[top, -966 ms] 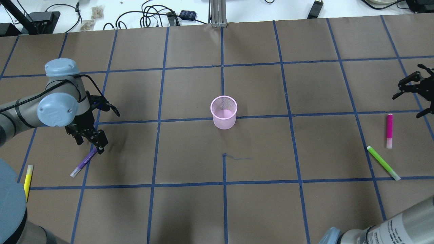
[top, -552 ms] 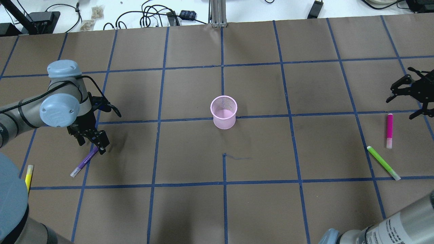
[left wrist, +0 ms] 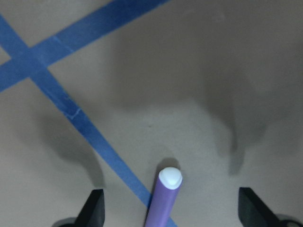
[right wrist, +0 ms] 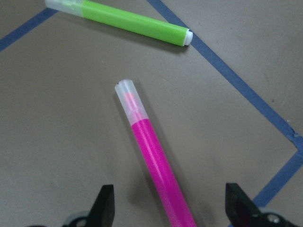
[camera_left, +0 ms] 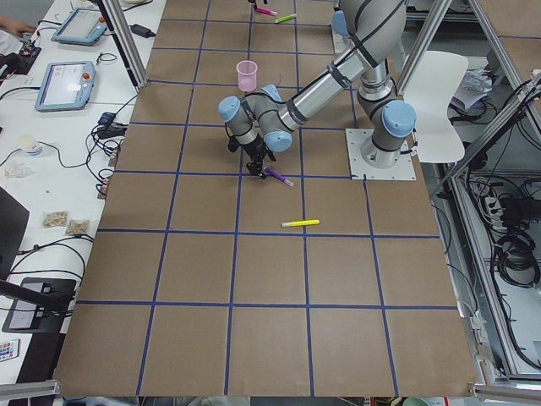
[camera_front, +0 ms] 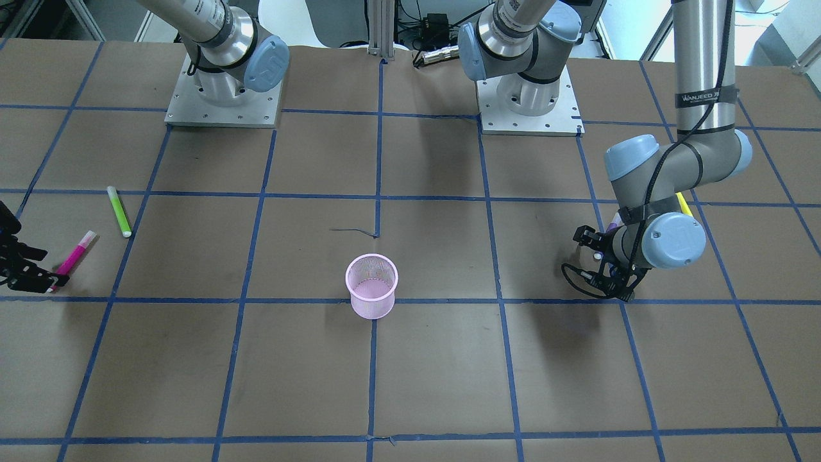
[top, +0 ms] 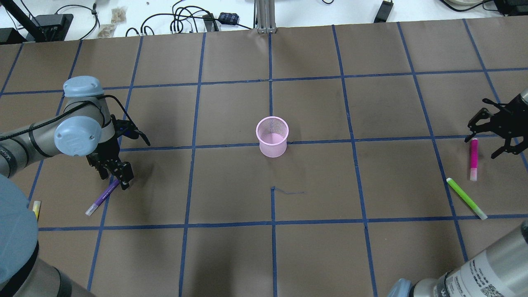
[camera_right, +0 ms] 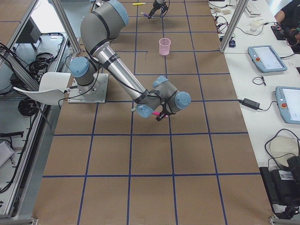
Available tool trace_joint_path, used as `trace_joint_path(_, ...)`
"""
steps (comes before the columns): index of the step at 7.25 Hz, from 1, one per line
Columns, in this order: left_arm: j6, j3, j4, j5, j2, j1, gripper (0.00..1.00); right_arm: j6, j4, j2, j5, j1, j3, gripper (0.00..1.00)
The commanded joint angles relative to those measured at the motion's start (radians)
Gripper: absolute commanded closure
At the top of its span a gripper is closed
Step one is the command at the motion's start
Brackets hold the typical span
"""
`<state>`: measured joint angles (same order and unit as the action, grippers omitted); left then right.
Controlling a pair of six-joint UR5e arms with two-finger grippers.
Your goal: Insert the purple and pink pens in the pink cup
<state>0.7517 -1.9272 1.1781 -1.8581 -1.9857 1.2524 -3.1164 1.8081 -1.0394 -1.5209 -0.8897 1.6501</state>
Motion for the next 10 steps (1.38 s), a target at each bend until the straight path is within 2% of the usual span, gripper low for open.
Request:
trace_joint_path(1,0.038,0.004,-0.009,-0.062,-0.001,0.002,0.96,0.007,0.005,0.021,-0.002,0.000,0.002,0.22)
trace_joint_path(2,0.047,0.005,-0.011,-0.064,0.001,0.004,1.00,0.034,0.022,0.019,-0.037,0.000,-0.001,0.31)
trace_joint_path(3,0.054,0.008,-0.012,-0.067,0.004,0.002,1.00,0.041,0.022,0.025,-0.041,0.000,0.002,0.40)
trace_joint_path(4,0.054,0.010,-0.020,-0.066,0.004,0.004,1.00,0.045,0.022,0.021,-0.042,0.000,-0.003,0.61)
trace_joint_path(5,0.067,0.017,-0.032,-0.063,0.014,0.002,1.00,0.045,0.020,0.019,-0.041,0.000,-0.001,0.78)
trace_joint_path(6,0.081,0.036,-0.034,-0.053,0.021,0.002,1.00,0.047,0.019,0.019,-0.042,0.000,-0.003,0.88)
trace_joint_path(7,0.093,0.045,-0.034,-0.052,0.021,0.002,1.00,0.047,0.016,0.016,-0.045,0.000,-0.006,0.95)
trace_joint_path(8,0.092,0.044,-0.034,-0.047,0.021,0.002,1.00,0.048,0.016,0.001,-0.048,0.000,-0.016,0.96)
trace_joint_path(10,0.095,0.048,-0.038,-0.018,0.022,0.004,1.00,0.174,-0.016,-0.095,-0.039,0.000,-0.055,1.00)
